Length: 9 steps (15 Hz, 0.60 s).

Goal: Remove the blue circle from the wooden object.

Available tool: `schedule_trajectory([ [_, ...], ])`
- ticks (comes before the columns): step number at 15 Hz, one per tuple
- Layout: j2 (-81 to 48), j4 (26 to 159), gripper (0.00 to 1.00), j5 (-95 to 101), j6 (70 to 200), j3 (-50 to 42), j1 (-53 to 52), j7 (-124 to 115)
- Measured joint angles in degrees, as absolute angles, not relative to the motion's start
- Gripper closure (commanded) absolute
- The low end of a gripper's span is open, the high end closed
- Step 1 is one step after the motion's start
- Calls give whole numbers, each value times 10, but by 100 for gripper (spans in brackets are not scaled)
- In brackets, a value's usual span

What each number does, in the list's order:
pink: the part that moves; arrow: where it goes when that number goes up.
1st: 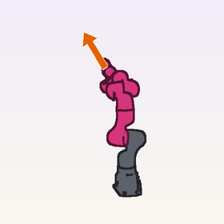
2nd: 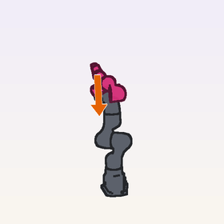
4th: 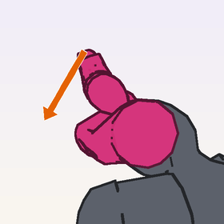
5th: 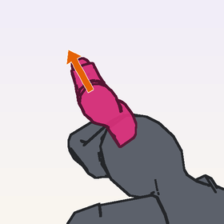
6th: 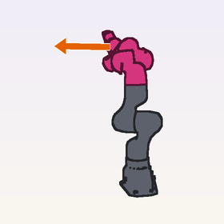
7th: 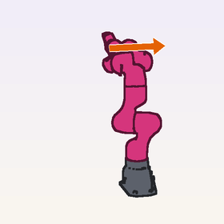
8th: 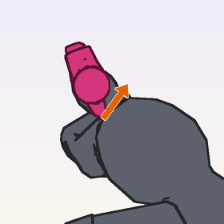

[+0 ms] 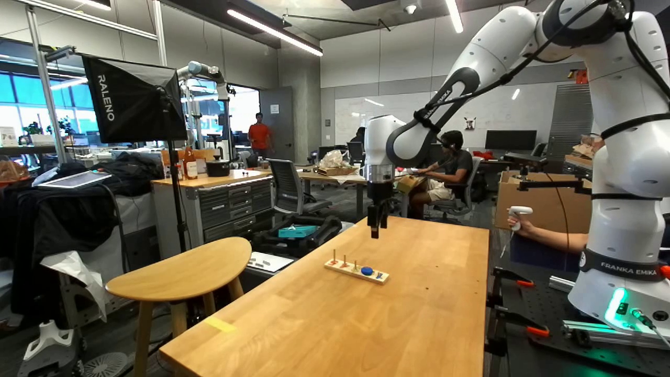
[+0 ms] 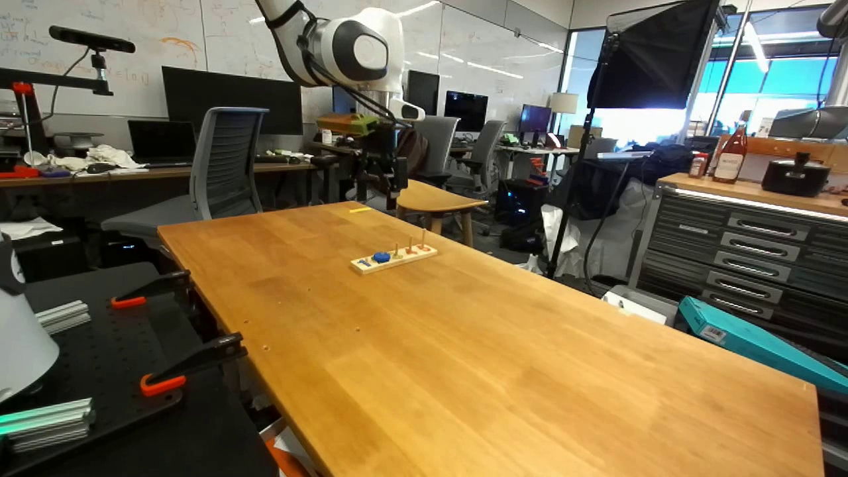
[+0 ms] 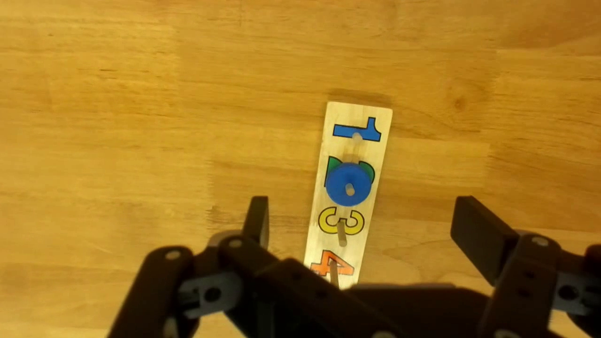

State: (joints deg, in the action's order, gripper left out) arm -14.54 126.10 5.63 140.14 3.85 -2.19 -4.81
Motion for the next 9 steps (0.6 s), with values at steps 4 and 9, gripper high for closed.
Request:
schedule_trajectory([
  [4, -193, 1247, 0, 56, 1443, 34, -22, -52],
  [9, -245, 1224, 0, 56, 1485, 26, -22, -62],
])
